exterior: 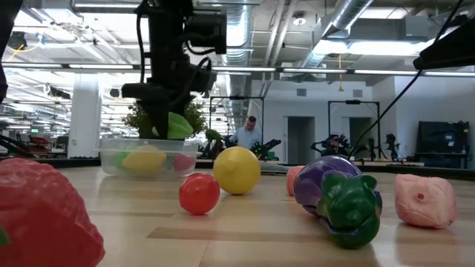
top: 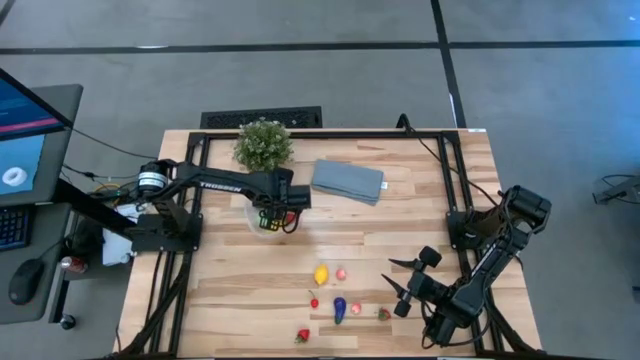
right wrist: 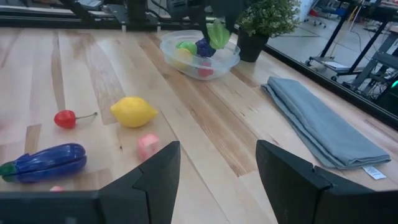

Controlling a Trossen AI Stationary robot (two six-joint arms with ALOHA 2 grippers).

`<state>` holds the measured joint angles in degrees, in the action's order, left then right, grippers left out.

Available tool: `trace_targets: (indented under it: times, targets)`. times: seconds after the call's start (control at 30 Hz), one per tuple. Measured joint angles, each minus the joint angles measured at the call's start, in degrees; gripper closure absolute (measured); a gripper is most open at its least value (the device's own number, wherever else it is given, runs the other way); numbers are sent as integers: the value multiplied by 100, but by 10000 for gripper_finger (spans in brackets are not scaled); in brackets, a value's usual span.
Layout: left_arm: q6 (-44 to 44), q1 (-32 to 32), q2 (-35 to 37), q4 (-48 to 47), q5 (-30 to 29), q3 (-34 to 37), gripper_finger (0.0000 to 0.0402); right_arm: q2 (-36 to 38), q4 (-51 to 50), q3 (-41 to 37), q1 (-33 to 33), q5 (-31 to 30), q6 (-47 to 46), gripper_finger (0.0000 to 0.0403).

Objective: Pick and placing Produce into tupperware
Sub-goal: Put the light green star fruit into the transparent bin

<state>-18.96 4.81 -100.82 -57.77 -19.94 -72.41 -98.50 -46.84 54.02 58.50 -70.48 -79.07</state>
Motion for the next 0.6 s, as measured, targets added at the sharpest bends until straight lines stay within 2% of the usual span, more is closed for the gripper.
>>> trace_targets:
  times: [0.3, 0.6]
  targets:
    - [0, 47, 0, 76, 38, 417, 188, 1, -1, 0, -2, 4, 0, 168]
    - [-80, 55, 0, 102, 172, 431, 179, 0, 1, 1, -2, 4, 0, 168]
